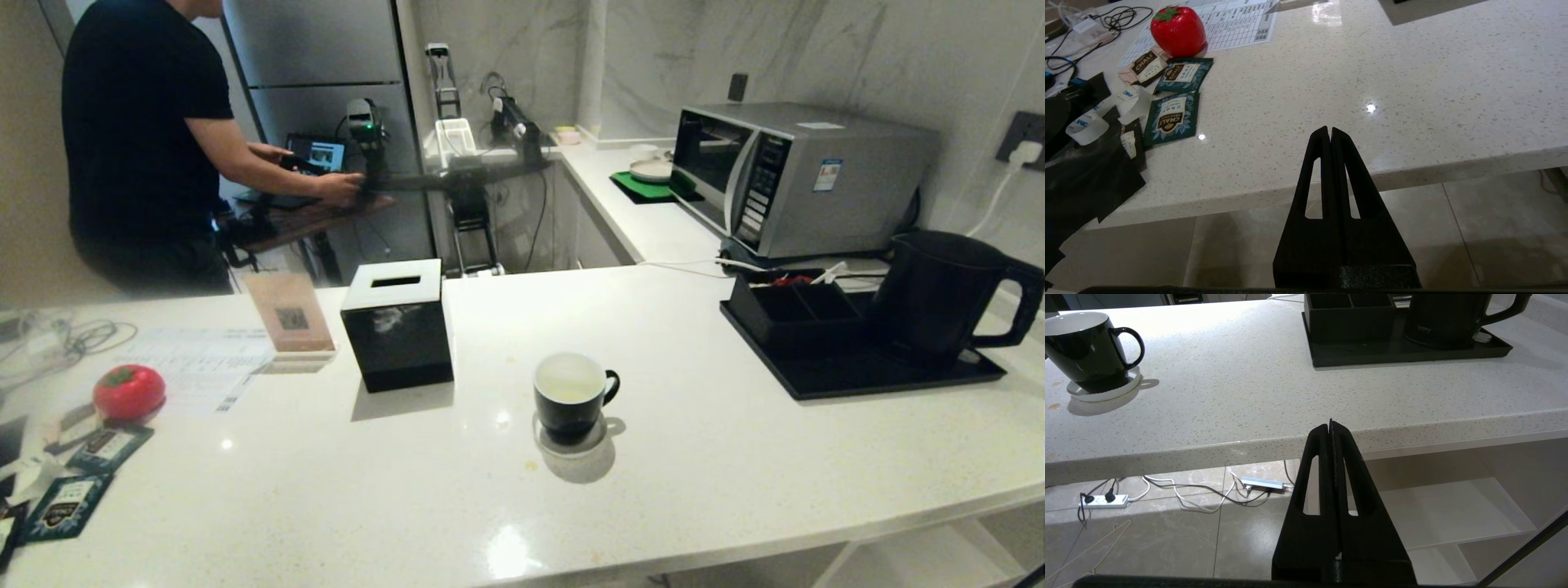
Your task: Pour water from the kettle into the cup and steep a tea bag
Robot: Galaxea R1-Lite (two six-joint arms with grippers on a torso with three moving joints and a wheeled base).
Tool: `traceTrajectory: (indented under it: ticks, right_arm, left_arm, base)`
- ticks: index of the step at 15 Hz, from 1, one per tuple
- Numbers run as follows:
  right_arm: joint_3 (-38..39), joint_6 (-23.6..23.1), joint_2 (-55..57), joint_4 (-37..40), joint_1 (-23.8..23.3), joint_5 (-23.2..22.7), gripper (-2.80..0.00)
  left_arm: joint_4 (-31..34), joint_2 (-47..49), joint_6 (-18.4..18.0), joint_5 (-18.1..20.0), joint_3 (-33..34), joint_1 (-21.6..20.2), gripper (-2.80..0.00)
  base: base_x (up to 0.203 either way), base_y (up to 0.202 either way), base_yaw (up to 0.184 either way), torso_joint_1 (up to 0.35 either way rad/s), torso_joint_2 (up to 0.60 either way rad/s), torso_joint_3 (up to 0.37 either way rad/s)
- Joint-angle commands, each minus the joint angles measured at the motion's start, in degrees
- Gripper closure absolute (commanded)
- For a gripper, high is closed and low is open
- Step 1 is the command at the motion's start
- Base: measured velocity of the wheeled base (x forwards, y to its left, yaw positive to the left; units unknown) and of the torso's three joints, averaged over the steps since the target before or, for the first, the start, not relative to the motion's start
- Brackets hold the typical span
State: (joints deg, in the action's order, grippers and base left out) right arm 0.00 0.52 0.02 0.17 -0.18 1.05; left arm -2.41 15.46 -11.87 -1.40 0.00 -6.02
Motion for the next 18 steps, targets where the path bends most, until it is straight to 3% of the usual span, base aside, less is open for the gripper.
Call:
traceTrajectory:
  ticks: [1, 5, 11, 18]
  right_arm:
    - [0.0, 0.0, 0.0, 0.0, 0.0, 0.0, 0.00]
    - [0.0, 0.0, 0.0, 0.0, 0.0, 0.0, 0.00]
    - [0.0, 0.0, 0.0, 0.0, 0.0, 0.0, 0.00]
    - [0.0, 0.0, 0.0, 0.0, 0.0, 0.0, 0.00]
  left_arm:
    - [0.0, 0.4, 0.0, -0.1, 0.0, 1.1, 0.00]
    - [-0.1, -1.5, 0.0, 0.0, 0.0, 3.9, 0.00]
    - [0.0, -15.4, 1.2, 3.3, 0.0, 5.9, 0.00]
    - [0.4, -15.4, 4.5, 3.6, 0.0, 5.9, 0.00]
  base:
    - [0.000, 0.000, 0.000, 0.000, 0.00, 0.000]
    - [0.000, 0.000, 0.000, 0.000, 0.00, 0.000]
    - [0.000, 0.000, 0.000, 0.000, 0.00, 0.000]
    - [0.000, 0.000, 0.000, 0.000, 0.00, 0.000]
